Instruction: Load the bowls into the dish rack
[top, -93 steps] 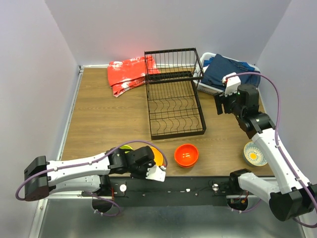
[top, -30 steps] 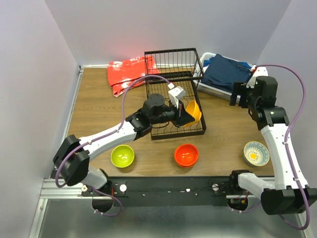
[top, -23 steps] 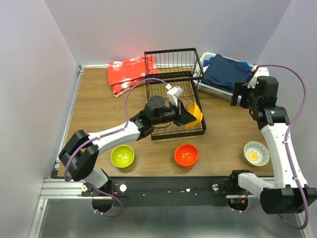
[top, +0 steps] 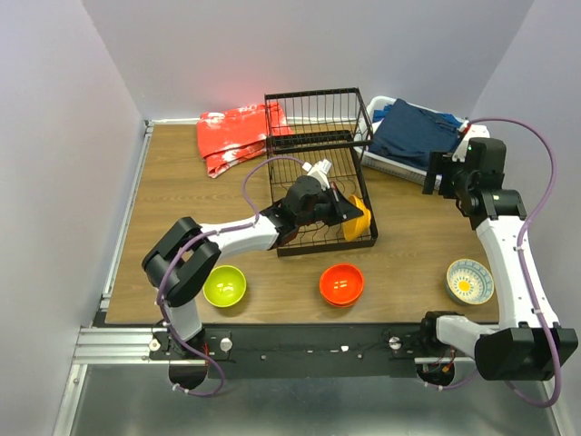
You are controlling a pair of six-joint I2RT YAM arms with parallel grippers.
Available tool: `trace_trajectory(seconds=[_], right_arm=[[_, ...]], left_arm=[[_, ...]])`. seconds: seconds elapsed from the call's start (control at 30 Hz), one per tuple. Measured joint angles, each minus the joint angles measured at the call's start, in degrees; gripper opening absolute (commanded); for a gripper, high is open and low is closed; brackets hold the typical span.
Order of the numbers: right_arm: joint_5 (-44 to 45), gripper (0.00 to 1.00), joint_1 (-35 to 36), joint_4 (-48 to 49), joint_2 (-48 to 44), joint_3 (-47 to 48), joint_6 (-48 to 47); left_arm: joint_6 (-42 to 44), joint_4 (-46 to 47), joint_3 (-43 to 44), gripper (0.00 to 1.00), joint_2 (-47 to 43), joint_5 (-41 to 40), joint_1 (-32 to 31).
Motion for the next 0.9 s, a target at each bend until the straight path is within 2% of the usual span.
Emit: trace_trajectory(seconds=[0.47, 0.9], right_arm=[[-1.70, 0.91, -0.39, 0.09, 0.87, -2.73, -0.02], [-3.34, 0.91, -0.76, 0.26, 0.98, -6.64, 0.22]], left_arm=[[-4.74, 13.18, 0.22, 0.00, 5.99, 2.51, 0.13], [-5.70, 18.25, 1.49, 0.00, 9.68, 4.20, 1.33]])
